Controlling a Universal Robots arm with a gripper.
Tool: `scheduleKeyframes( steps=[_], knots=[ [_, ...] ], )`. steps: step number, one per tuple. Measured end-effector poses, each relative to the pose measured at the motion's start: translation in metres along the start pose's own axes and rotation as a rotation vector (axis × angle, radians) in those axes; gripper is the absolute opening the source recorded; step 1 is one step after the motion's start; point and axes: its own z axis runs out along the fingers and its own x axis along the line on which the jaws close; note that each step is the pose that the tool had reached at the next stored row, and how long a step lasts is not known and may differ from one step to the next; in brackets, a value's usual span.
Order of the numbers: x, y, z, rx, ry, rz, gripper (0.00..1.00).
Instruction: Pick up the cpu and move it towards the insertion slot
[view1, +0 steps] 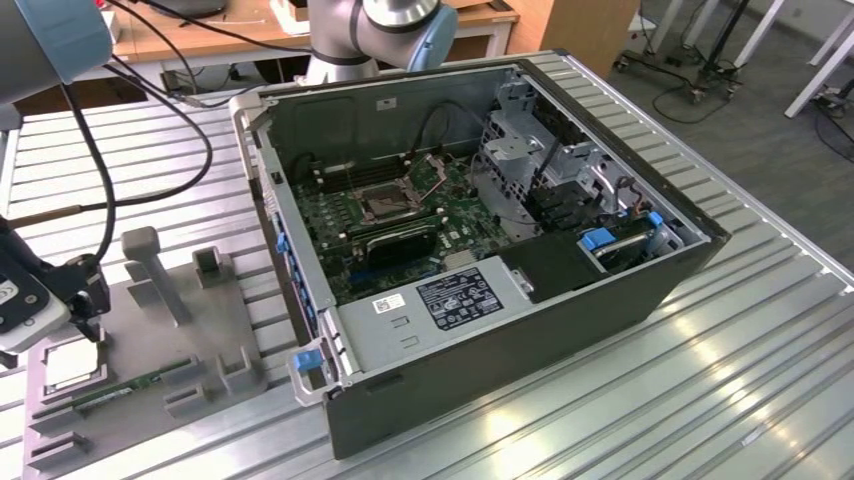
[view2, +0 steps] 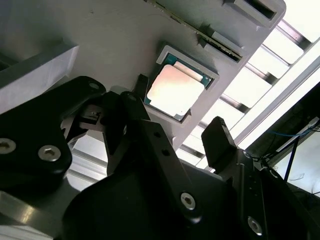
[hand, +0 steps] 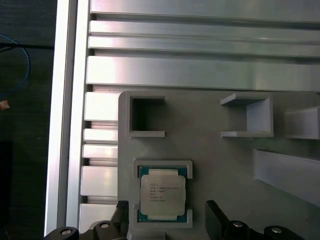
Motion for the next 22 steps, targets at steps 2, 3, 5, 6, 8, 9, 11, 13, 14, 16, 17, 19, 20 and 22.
scheduleKeyframes(
  steps=[2, 3, 5, 6, 8, 9, 11, 13, 14, 16, 17, 19, 20, 22],
  knots=[
    [0.0, 0.0, 0.0003, -0.0001, -0.0001, 0.0, 0.71],
    [0.0, 0.0, 0.0003, -0.0001, -0.0001, 0.0, 0.71],
    [0.0, 0.0, 0.0003, -0.0001, -0.0001, 0.0, 0.71],
    [0.0, 0.0, 0.0007, -0.0002, -0.0003, 0.0, 0.71],
    [-0.0001, -0.0001, 0.0021, -0.0002, -0.0004, 0.0, 0.71],
    [0.0, -0.0001, 0.0027, 0.0, 0.0, 0.0, 0.71],
    [0.0, -0.0002, 0.0044, -0.0001, -0.0002, 0.0, 0.71],
    [0.0, -0.0002, 0.0055, -0.0001, 0.0, 0.0, 0.71],
    [0.0, -0.0002, 0.0055, 0.0001, 0.0001, 0.0, 0.71],
    [0.0, -0.0002, 0.006, -0.0001, -0.0001, 0.0, 0.71],
    [0.0, -0.0002, 0.006, 0.0, 0.0, 0.0, 0.71],
    [0.0, -0.0002, 0.0063, -0.0001, -0.0002, 0.0, 0.71],
    [0.0, -0.0002, 0.0066, -0.0002, -0.0003, 0.0, 0.71],
    [0.0, -0.0003, 0.0072, -0.0001, -0.0001, 0.0, 0.71]
  ],
)
